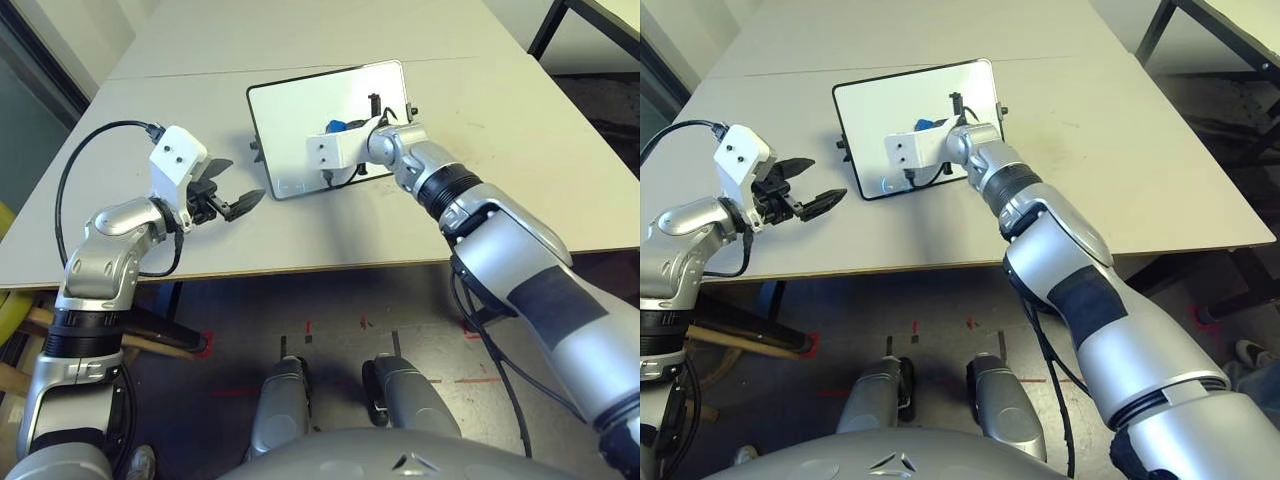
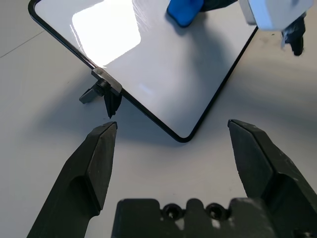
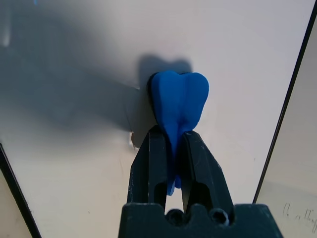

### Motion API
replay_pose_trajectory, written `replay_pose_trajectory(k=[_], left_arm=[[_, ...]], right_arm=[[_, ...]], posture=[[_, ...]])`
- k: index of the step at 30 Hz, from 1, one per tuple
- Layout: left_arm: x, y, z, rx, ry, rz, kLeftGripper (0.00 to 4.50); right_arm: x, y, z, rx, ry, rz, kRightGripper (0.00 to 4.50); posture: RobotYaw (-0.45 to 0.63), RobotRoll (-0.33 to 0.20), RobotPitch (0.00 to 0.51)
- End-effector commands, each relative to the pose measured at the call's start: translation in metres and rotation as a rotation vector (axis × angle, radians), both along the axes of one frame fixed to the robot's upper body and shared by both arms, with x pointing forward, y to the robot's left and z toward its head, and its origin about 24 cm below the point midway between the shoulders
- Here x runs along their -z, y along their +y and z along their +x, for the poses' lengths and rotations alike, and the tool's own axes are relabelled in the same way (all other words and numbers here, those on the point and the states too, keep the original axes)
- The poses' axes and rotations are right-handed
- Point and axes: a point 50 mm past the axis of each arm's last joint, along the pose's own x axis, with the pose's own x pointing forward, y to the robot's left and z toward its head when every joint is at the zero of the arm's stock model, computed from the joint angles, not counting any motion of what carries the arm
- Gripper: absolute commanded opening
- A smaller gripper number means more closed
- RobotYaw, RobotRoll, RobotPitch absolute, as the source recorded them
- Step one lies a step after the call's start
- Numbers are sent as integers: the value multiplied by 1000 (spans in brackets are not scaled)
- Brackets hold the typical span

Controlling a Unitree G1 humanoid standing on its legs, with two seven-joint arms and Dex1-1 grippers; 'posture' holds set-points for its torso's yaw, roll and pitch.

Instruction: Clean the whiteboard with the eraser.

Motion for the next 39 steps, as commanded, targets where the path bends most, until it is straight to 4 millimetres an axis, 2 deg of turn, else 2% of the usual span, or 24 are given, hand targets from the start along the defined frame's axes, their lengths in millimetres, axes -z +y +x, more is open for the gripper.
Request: replay_pose_trajectory(k=[1,5,18,27,29,32,35,37,39], left_arm=[[1,1,-4,-18,6,-4,4500],[1,2,-6,-24,6,-5,4500],[1,1,-7,-30,6,-7,4500],[1,-3,-3,-16,7,-11,4500],[0,-4,-2,-11,5,-13,4500],[0,-6,0,0,3,-21,4500],[1,-9,2,12,6,-36,4500],[2,-12,3,17,6,-44,4500],[5,-14,6,19,9,-47,4500]], right_arm=[[7,9,-4,-32,27,-18,176],[7,7,-3,-13,23,-18,175],[-16,-32,13,160,-31,31,160],[-13,-40,14,169,4,36,159],[-20,-42,14,149,14,69,159],[-42,-48,14,119,75,185,159],[-65,-57,5,82,140,285,158],[-76,-69,-4,94,176,327,157],[-84,-96,-11,172,217,381,149]], posture=[[-18,0,104],[-6,0,102],[-2,0,96],[-34,0,96],[-43,0,97],[-62,0,104],[-83,0,110],[-100,0,115],[-123,0,119]])
